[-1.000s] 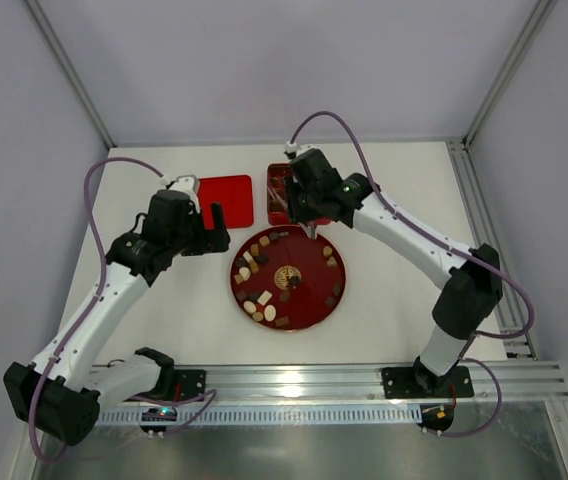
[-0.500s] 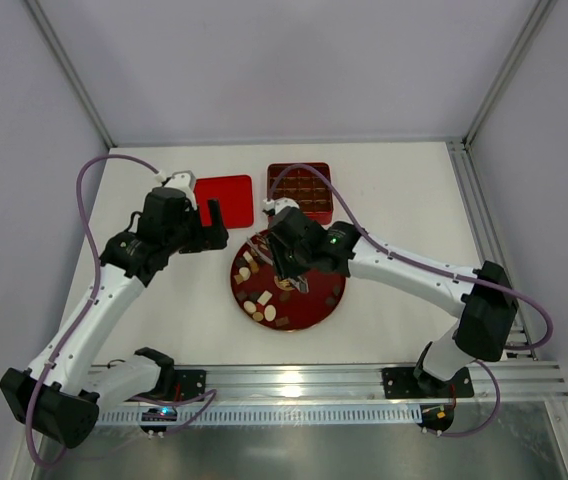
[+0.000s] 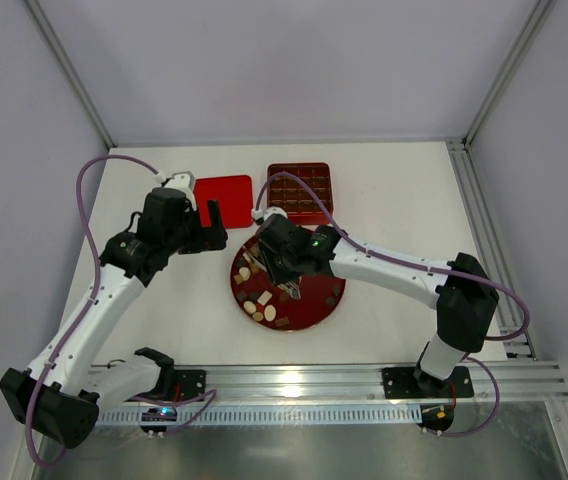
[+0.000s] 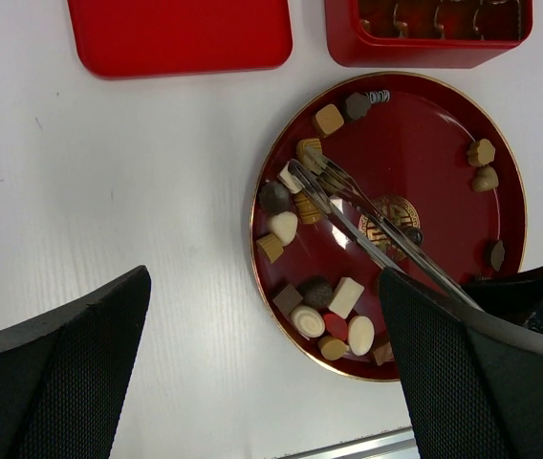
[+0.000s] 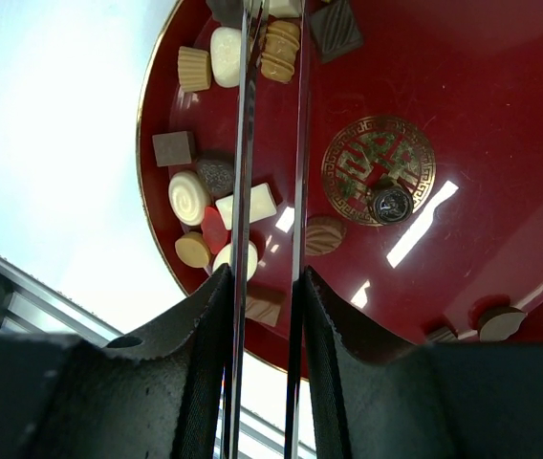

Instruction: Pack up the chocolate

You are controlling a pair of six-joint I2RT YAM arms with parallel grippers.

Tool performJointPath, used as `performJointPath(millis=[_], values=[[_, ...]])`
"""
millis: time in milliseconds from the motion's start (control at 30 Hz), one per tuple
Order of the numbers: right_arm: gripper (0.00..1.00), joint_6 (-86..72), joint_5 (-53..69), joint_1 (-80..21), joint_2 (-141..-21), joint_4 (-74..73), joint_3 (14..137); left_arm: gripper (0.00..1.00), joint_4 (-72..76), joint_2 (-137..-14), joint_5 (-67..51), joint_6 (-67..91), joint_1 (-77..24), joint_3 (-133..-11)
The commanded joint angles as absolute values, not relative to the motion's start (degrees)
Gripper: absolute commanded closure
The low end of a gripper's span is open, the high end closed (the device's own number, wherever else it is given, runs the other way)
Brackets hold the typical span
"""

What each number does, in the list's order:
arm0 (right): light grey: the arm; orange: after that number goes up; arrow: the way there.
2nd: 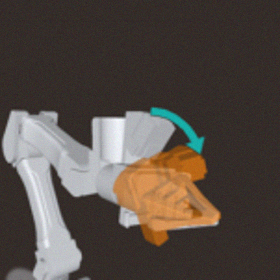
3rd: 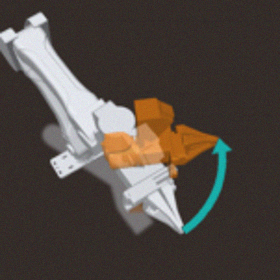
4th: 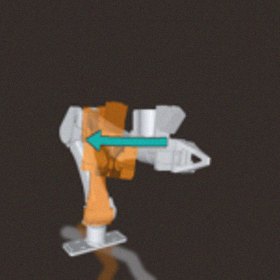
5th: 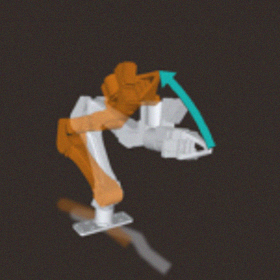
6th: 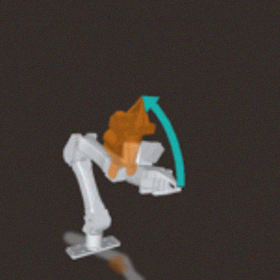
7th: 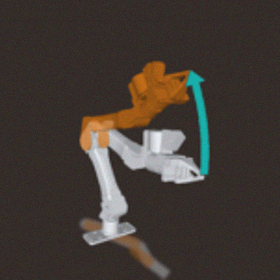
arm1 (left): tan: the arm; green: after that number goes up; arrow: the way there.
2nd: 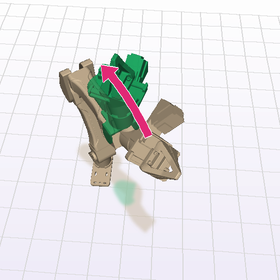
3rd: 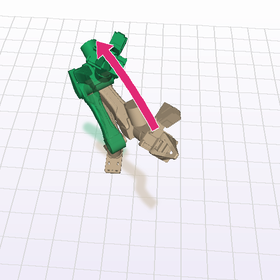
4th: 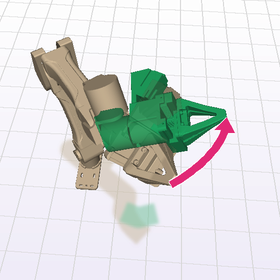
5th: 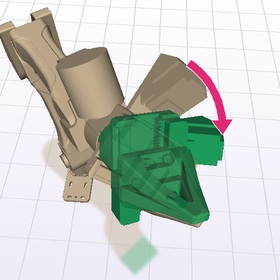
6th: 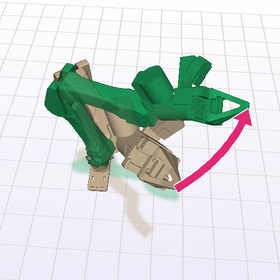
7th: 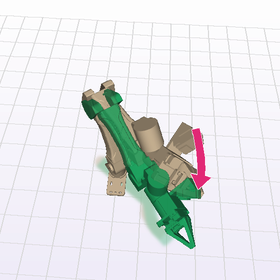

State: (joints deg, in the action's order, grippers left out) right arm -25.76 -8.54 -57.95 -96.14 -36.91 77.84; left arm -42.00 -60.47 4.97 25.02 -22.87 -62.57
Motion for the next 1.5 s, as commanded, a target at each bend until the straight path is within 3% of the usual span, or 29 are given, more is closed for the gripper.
performJointPath(millis=[0,1467], values=[[0.64,-25.84,-8.53,-58.45,-95.89,-34.98,80.68,0.0,-42.19,-59.5,6.06,24.26,-22.94,-64.51],[0.63,-26.9,-9.4,-58.97,-98.0,-36.74,79.72,0.0,-41.48,-59.94,5.45,24.43,-22.94,-63.9]])
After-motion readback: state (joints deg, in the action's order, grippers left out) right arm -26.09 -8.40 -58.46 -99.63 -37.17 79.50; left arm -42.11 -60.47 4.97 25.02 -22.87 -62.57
